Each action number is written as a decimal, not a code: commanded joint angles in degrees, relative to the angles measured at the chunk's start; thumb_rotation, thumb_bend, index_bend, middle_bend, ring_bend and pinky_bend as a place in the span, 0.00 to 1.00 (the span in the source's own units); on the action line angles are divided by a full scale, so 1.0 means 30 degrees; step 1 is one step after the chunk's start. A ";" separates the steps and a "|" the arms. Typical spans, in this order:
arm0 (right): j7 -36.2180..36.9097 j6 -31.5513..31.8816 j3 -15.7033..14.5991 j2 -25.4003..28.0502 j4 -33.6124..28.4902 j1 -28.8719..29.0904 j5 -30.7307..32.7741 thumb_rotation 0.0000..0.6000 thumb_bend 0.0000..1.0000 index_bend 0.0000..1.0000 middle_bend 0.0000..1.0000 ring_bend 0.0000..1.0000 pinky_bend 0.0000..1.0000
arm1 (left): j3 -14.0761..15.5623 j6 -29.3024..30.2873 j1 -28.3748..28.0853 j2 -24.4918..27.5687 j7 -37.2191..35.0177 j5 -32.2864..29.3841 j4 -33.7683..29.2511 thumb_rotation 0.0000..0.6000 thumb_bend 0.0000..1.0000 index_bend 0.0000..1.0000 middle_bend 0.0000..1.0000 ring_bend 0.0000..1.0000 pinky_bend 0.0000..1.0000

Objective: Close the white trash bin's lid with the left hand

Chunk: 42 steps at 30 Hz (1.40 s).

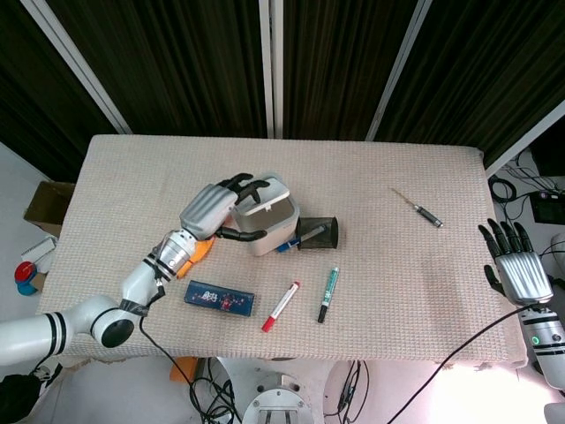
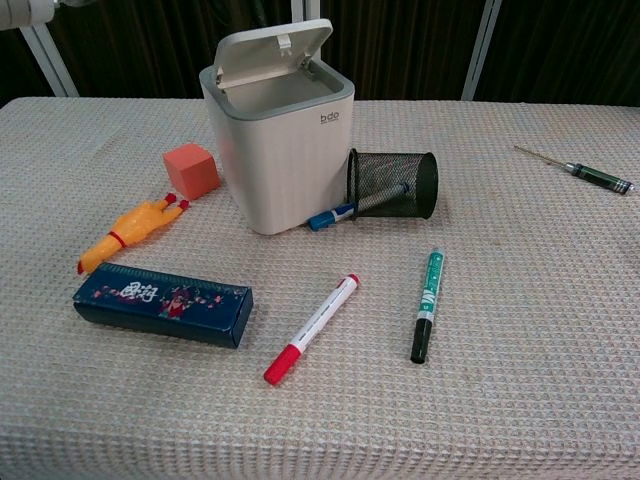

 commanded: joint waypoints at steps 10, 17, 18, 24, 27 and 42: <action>0.0036 -0.0101 0.0062 0.0083 -0.0165 0.0044 -0.0006 1.00 0.39 0.00 0.00 0.00 0.00 | 0.1568 0.1468 0.0146 -0.2057 0.2397 0.3499 0.2989 0.25 0.04 0.16 0.34 0.10 0.26; 0.0161 -0.0187 0.0123 0.0096 -0.0073 0.0129 -0.0013 1.00 0.39 0.00 0.00 0.00 0.00 | 0.1680 0.1158 0.0085 -0.2344 0.2737 0.3559 0.3314 0.25 0.04 0.16 0.34 0.10 0.25; 0.0169 -0.0195 0.0126 0.0092 -0.0066 0.0137 -0.0016 1.00 0.40 0.00 0.00 0.00 0.00 | 0.1684 0.1169 0.0079 -0.2386 0.2748 0.3616 0.3367 0.26 0.04 0.16 0.34 0.10 0.25; 0.0197 -0.0300 0.0099 0.0040 0.0022 0.0129 -0.0003 1.00 0.40 0.00 0.00 0.00 0.00 | 0.1725 0.0951 0.0033 -0.2548 0.2677 0.3700 0.3639 0.27 0.04 0.16 0.35 0.10 0.25; 0.0254 -0.0339 0.0084 -0.0019 0.0120 0.0100 0.0021 1.00 0.39 0.00 0.00 0.00 0.00 | 0.1864 0.0757 0.0072 -0.2590 0.2668 0.3670 0.3740 0.27 0.03 0.16 0.35 0.10 0.25; 0.0397 -0.0026 0.0143 -0.0060 0.0188 -0.0021 -0.0012 1.00 0.40 0.00 0.00 0.00 0.00 | 0.1308 0.1944 0.0667 -0.1975 0.2435 0.3748 0.3042 0.27 0.03 0.16 0.23 0.10 0.25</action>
